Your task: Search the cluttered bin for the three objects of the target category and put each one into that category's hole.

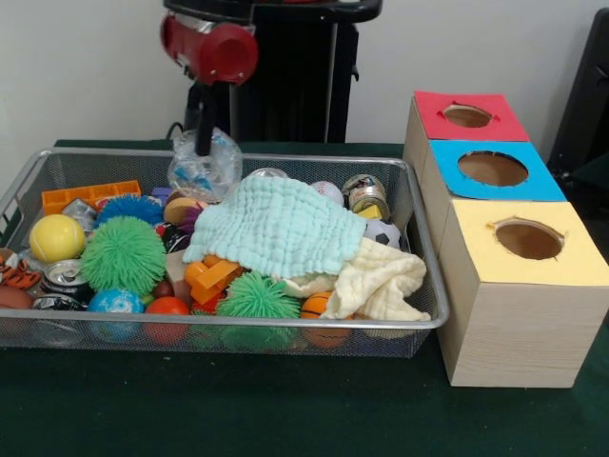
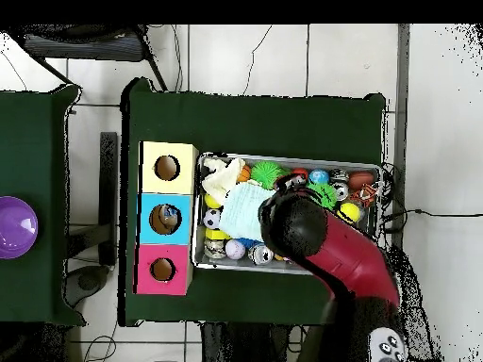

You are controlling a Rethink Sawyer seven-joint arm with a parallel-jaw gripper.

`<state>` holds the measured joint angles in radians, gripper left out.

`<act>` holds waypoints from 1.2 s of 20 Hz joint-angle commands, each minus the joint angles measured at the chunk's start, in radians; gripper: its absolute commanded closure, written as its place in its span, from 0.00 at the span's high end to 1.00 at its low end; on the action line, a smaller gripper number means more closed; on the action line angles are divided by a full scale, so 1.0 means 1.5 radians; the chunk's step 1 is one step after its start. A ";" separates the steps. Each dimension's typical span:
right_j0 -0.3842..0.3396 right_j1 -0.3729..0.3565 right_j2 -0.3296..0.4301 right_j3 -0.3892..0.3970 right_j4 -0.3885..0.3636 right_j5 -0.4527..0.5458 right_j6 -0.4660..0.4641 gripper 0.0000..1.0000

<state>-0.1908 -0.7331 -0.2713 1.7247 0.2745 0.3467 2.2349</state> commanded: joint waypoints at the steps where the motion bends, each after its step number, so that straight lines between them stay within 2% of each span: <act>1: 0.064 0.004 -0.046 -0.045 0.052 0.095 0.216 0.00; 6: 0.131 0.025 -0.089 -0.079 0.084 0.128 0.260 0.00; 9: 0.163 0.032 -0.095 -0.071 0.103 0.128 0.270 0.00; 16: 0.255 0.059 -0.136 -0.104 0.124 0.160 0.327 0.00; 19: 0.277 0.067 -0.134 -0.099 0.133 0.154 0.336 0.00; 24: 0.283 0.070 -0.094 -0.051 0.156 0.112 0.329 0.00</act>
<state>0.2428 -0.6801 -0.4658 1.5985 0.4555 0.4515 2.4621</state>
